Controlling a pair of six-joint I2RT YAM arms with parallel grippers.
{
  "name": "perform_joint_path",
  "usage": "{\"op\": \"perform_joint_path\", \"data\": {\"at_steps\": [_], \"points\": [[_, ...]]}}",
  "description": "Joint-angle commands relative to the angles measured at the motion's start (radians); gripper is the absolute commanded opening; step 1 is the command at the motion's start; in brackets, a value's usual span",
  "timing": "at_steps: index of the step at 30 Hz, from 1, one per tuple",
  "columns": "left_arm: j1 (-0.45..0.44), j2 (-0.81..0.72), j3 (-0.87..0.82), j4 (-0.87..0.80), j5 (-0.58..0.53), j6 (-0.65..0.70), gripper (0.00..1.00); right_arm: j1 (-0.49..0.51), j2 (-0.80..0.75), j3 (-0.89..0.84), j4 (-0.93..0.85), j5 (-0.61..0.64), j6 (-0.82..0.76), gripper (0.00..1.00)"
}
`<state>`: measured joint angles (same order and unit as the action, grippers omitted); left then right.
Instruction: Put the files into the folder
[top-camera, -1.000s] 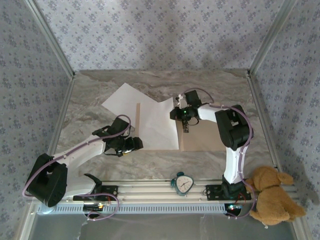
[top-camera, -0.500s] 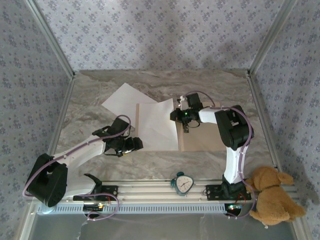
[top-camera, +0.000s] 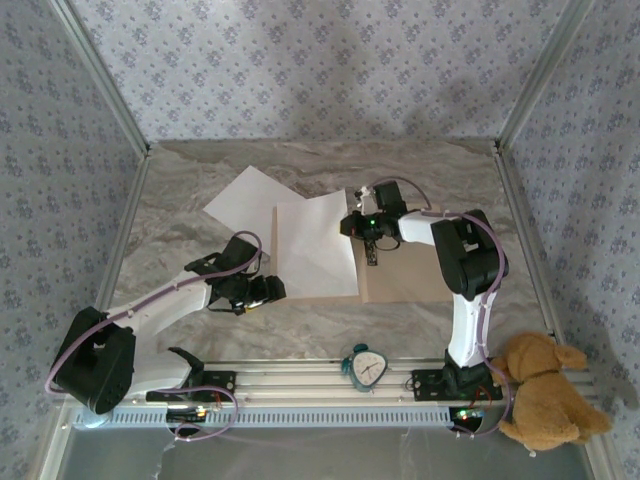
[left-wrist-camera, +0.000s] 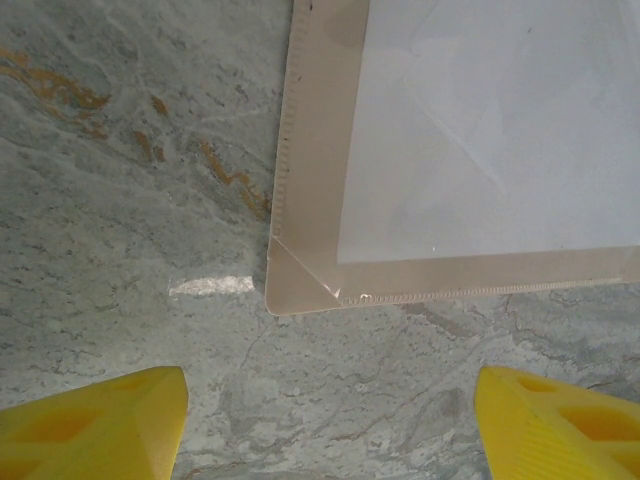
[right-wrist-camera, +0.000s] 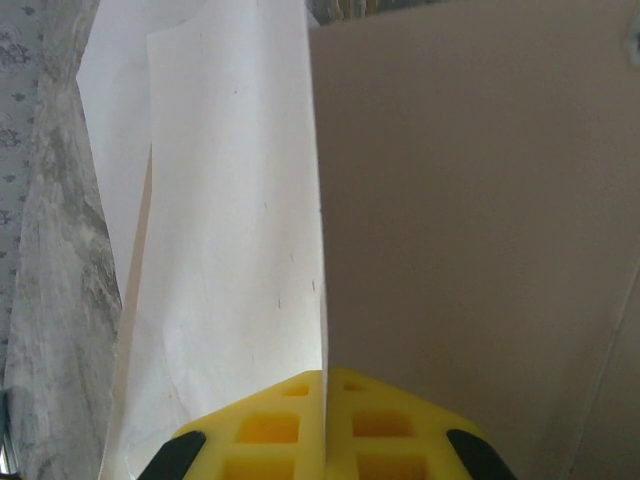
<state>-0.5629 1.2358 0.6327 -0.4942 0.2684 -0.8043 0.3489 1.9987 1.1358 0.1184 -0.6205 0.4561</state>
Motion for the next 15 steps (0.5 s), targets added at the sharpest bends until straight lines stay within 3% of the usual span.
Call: {"op": "perform_joint_path", "data": {"at_steps": [1,15], "points": [[0.003,-0.021,0.004,0.000,-0.010,0.011,0.76,-0.012,-0.008,0.025,-0.022,-0.005,-0.015,0.02],[0.003,-0.015,0.006,-0.001,-0.009,0.013,0.76,0.021,0.006,-0.006,0.038,-0.033,0.017,0.01]]}}
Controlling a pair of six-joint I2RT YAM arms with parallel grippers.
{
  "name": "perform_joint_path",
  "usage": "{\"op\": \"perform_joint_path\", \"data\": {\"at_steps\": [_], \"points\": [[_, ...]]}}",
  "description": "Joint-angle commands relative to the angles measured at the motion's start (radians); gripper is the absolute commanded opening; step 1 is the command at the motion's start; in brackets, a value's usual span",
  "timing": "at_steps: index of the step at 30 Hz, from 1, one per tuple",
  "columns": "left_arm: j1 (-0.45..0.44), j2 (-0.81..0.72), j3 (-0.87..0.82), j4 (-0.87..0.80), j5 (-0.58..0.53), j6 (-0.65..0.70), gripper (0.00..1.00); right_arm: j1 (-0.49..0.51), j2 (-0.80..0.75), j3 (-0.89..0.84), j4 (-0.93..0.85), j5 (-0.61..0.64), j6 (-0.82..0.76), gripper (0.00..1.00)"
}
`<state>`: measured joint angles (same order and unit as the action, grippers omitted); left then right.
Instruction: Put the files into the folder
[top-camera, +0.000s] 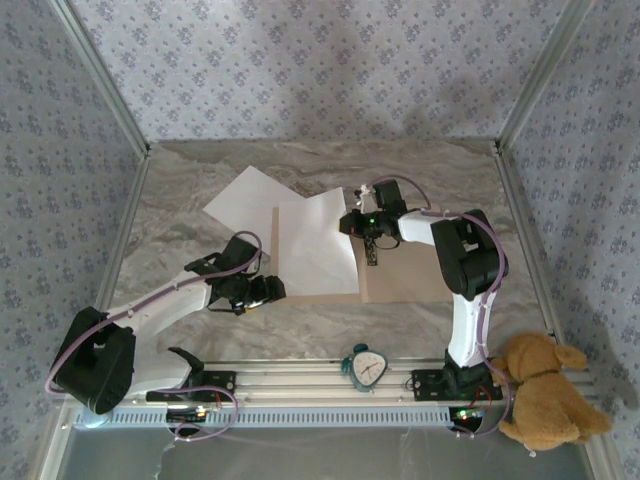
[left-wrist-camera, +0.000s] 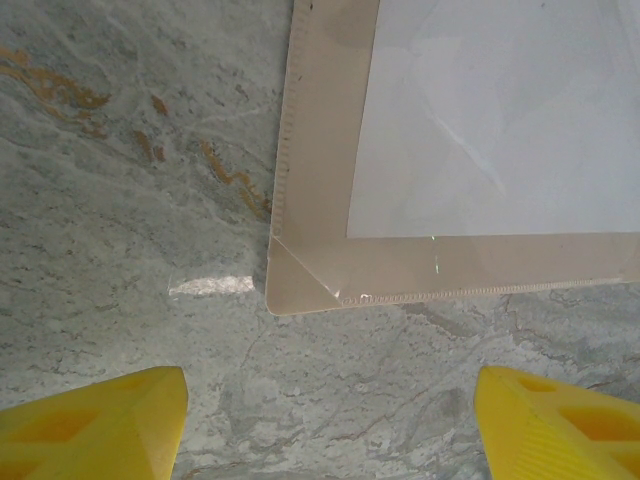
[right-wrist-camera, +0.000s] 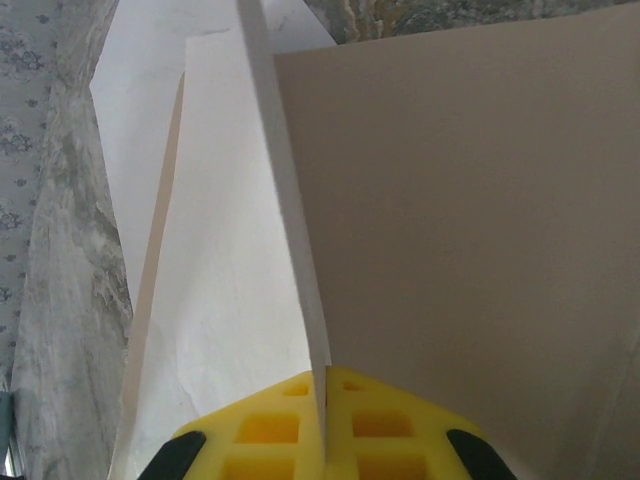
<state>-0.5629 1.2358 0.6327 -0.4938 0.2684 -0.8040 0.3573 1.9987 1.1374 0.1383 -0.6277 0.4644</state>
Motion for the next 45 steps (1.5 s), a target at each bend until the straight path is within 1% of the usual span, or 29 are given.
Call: {"op": "perform_joint_path", "data": {"at_steps": [1,26,29,31,32,34,36,40,42,45], "points": [[0.002,-0.016,0.005,-0.002,-0.009,0.013,0.76,0.014,0.005,-0.009,0.020,-0.028,0.007,0.01],[0.003,-0.024,-0.008,0.000,-0.008,0.007,0.76,0.053,0.008,-0.057,0.061,-0.031,0.022,0.01],[0.003,-0.023,-0.005,0.001,-0.008,0.007,0.76,0.053,0.005,-0.060,0.055,-0.034,0.024,0.03],[0.003,-0.022,0.003,0.000,-0.009,0.008,0.76,0.053,-0.003,-0.065,0.049,-0.036,0.025,0.08],[0.003,-0.022,0.008,-0.002,-0.011,0.010,0.76,0.053,-0.009,-0.067,0.040,-0.036,0.024,0.12],[0.003,-0.022,0.032,-0.017,-0.021,0.020,0.76,0.052,-0.030,-0.067,0.009,-0.027,0.012,0.26],[0.003,-0.022,0.066,-0.043,-0.042,0.039,0.76,0.048,-0.059,-0.064,-0.035,-0.013,-0.007,0.35],[0.003,-0.008,0.155,-0.091,-0.084,0.082,0.76,0.021,-0.152,-0.058,-0.161,0.012,-0.056,0.44],[0.002,0.009,0.201,-0.102,-0.100,0.100,0.76,0.000,-0.202,-0.060,-0.222,0.022,-0.082,0.51],[-0.008,0.046,0.272,-0.098,-0.132,0.120,0.76,-0.032,-0.275,-0.078,-0.304,0.068,-0.117,0.53]]}}
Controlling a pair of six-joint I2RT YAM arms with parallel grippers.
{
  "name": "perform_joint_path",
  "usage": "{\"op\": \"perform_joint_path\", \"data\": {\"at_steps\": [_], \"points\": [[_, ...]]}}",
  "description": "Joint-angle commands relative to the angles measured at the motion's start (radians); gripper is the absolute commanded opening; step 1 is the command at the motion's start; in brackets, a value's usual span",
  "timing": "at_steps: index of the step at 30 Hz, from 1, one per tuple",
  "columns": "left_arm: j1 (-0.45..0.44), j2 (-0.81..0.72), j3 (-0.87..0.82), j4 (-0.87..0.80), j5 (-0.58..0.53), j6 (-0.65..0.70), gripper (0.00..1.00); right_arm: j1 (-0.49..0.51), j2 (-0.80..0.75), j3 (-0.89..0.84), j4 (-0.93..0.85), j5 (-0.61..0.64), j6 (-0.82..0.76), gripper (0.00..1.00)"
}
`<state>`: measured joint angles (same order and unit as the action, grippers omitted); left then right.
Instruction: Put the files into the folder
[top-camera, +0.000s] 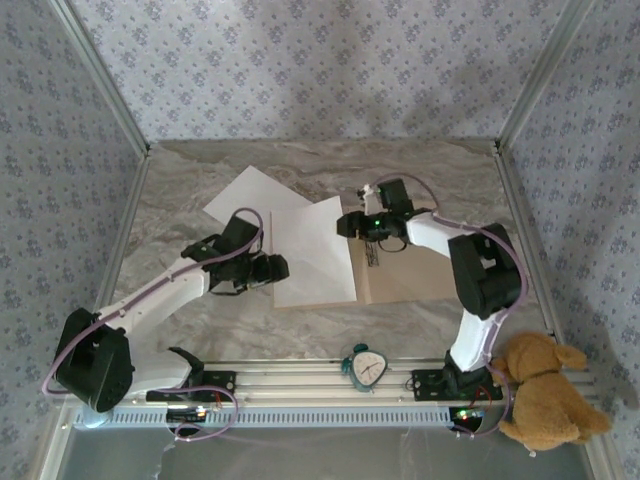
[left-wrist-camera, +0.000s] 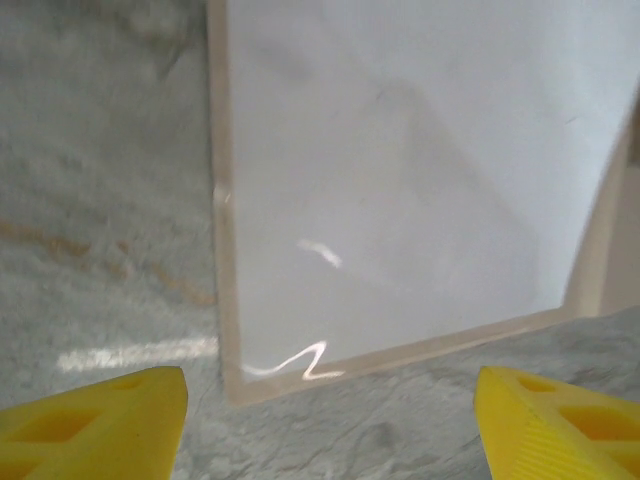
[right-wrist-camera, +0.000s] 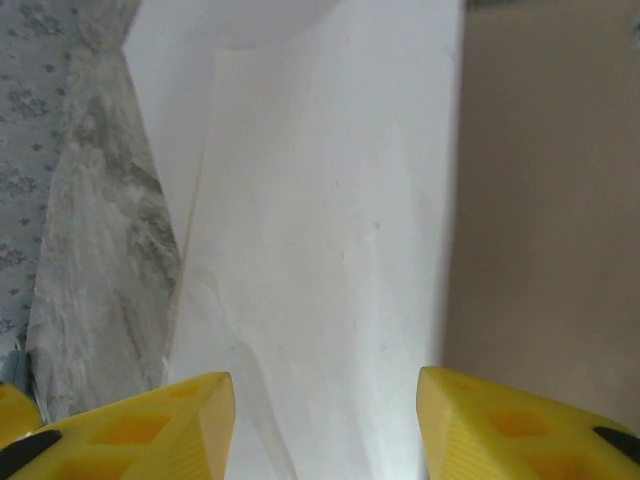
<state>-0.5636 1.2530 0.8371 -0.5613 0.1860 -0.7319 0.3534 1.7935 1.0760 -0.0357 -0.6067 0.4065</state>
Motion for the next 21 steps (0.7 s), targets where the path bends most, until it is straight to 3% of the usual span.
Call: {"op": "perform_joint_path", "data": {"at_steps": [1,7,13,21], "points": [[-0.017,0.044,0.093,-0.036,-0.083,0.055,0.76,-0.041,-0.091,-0.027,-0.151,0.067,-0.065,0.54],[-0.127,0.163,0.279,-0.054,-0.315,0.108,0.78,-0.101,-0.203,-0.148,-0.180,0.121,-0.074,0.54],[-0.175,0.380,0.444,-0.024,-0.323,0.154,0.78,-0.134,-0.290,-0.306,-0.120,0.170,-0.025,0.54],[-0.249,0.717,0.739,-0.197,-0.456,0.219,0.80,-0.129,-0.314,-0.467,0.001,0.178,0.063,0.51]]}}
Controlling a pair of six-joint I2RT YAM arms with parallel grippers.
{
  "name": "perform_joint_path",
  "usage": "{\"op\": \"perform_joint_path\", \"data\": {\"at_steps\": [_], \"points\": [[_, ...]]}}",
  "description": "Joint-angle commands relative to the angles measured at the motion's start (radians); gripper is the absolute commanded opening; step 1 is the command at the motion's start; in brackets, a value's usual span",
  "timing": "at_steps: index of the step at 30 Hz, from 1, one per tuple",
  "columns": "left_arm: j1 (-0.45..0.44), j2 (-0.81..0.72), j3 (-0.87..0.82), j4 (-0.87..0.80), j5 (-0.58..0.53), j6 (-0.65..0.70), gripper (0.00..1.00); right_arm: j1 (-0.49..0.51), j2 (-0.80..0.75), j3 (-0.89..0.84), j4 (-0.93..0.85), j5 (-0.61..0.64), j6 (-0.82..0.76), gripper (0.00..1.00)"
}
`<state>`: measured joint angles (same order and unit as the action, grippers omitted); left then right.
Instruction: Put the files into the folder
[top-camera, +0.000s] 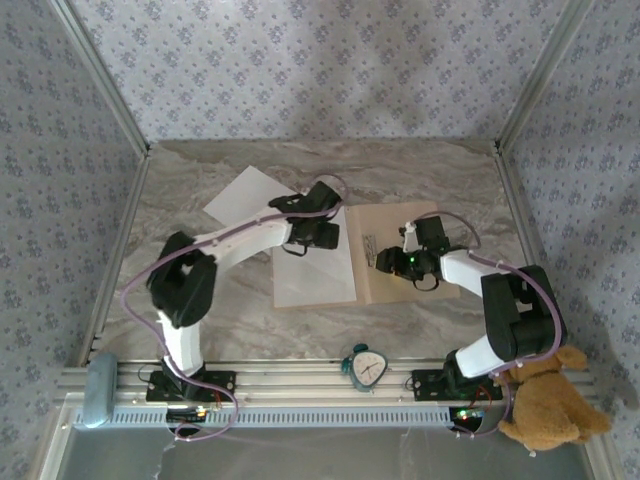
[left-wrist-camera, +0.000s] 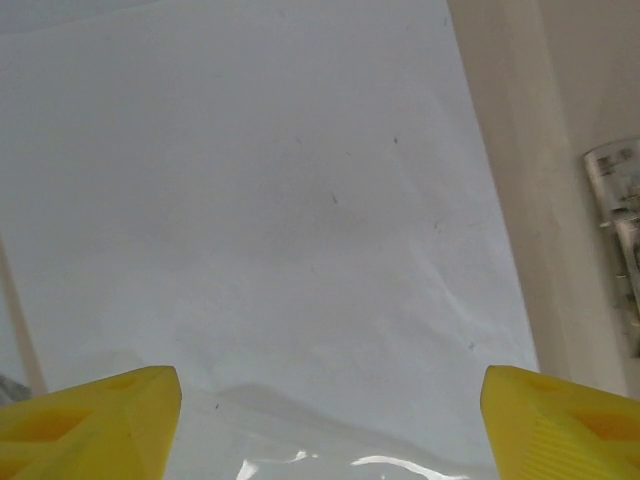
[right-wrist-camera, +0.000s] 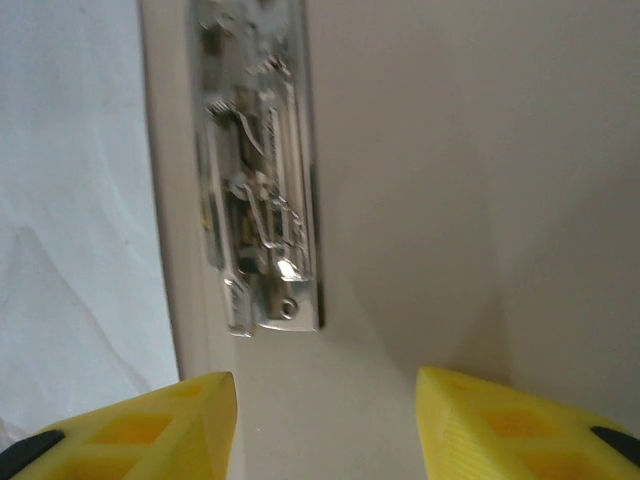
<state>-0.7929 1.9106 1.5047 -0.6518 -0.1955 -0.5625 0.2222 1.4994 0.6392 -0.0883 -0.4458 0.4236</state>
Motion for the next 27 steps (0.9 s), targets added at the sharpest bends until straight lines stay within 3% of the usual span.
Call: {"op": "perform_joint_path", "data": {"at_steps": [1,12,27], "points": [[-0.019,0.088,0.092,-0.114,-0.072,0.058,0.81,0.007,-0.020,-0.043,0.060,0.022,0.054,0.51],[-0.013,0.233,0.135,-0.105,-0.005,0.105,0.87,0.023,-0.047,-0.140,0.140,0.076,0.128,0.50],[-0.012,0.199,-0.012,-0.032,0.133,0.213,0.87,0.044,-0.045,-0.178,0.181,0.131,0.161,0.49]]}}
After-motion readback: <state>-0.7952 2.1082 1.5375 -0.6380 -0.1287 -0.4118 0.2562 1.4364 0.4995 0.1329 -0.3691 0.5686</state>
